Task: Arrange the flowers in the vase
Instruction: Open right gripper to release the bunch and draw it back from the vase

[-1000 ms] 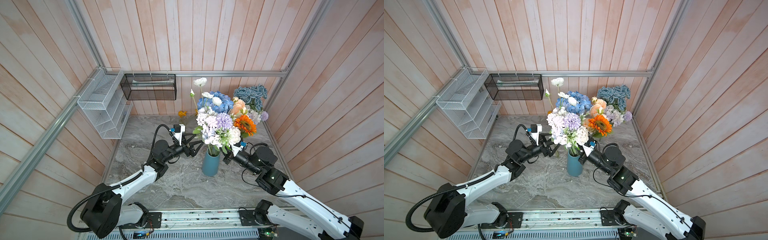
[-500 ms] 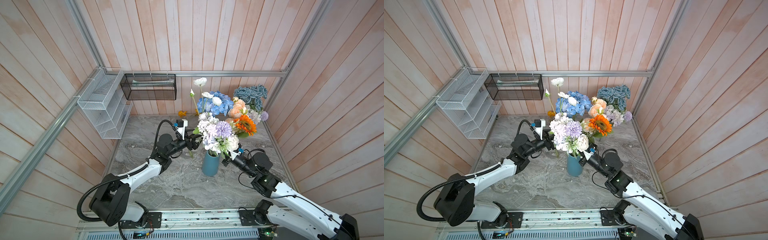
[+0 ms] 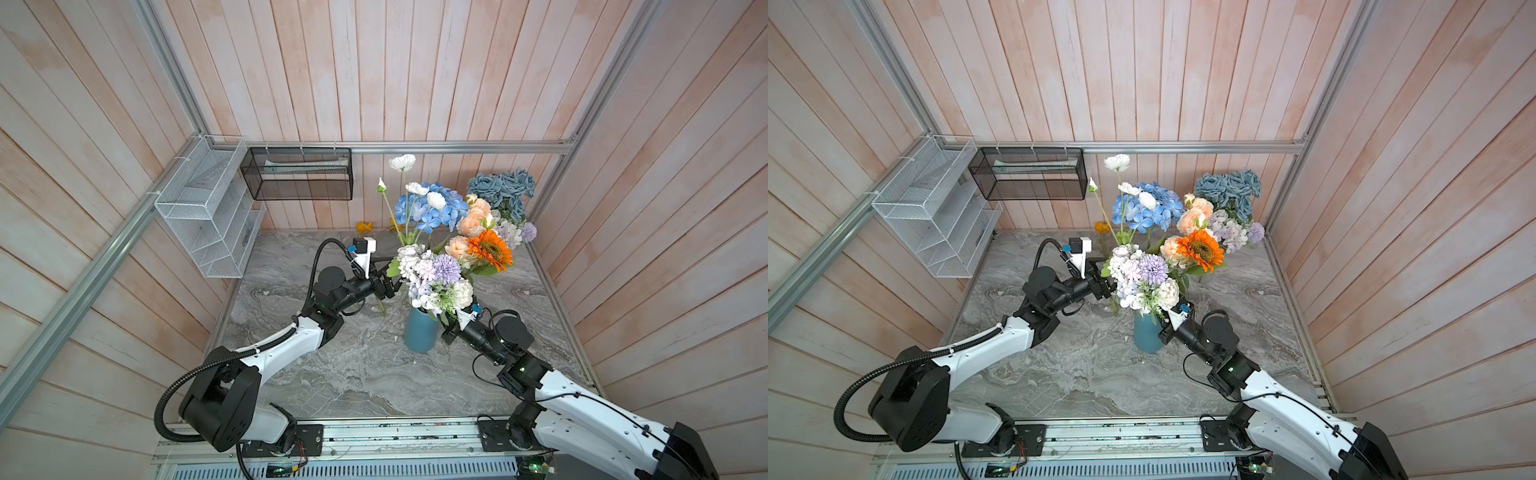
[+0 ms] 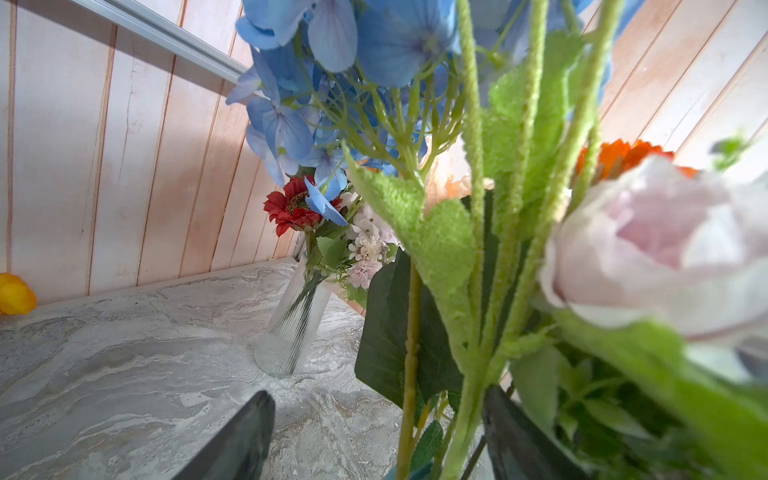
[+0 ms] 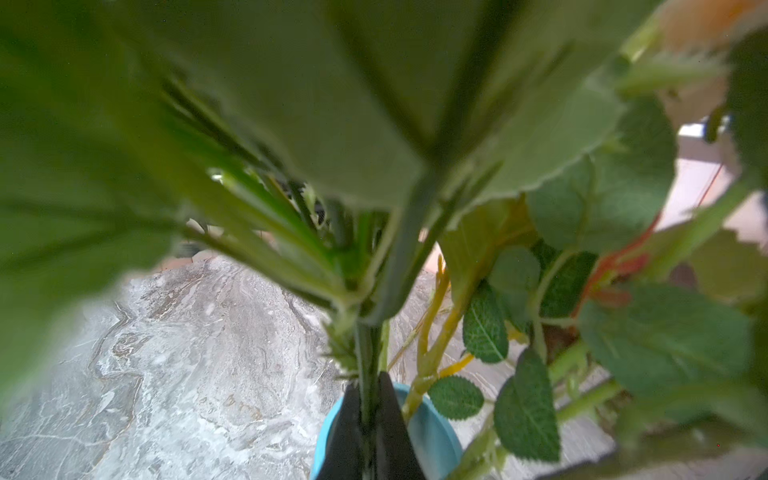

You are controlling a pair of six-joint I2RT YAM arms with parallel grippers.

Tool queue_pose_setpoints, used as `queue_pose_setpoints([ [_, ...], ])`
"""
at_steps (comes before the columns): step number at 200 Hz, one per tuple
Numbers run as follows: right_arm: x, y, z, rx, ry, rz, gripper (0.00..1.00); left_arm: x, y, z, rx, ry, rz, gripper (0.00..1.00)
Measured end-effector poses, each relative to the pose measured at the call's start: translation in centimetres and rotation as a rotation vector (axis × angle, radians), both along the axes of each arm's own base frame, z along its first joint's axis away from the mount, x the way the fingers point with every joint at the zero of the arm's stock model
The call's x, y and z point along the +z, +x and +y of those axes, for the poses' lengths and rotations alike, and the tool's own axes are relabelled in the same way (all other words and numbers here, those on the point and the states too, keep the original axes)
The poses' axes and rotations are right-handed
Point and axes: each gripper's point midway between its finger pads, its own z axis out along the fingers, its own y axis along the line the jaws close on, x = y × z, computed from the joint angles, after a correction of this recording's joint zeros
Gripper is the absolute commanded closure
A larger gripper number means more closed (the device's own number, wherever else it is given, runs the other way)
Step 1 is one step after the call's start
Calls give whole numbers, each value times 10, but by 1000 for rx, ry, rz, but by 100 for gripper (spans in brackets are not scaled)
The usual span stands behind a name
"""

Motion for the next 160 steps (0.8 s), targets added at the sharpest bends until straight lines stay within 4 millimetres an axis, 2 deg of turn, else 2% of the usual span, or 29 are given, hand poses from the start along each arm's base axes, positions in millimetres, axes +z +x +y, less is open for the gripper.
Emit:
queue_pose_setpoints([
  [10,-1,1,-1,-6,5,10,89,-1,0,0,0,2,2,20],
  [32,1,-1,-3,-10,22,24,63,-2,0,0,2,5,4,20],
  [56,3,-4,-7,-13,38,43,53,-2,2,1,9,7,8,20],
  [95,8,-6,-10,-16,54,42,52,1,1,2,16,3,3,20],
  [148,0,-2,-7,-19,51,83,62,1,2,6,30,4,8,20],
  [160,-3,0,-7,-25,51,96,69,-1,3,7,36,10,18,20],
])
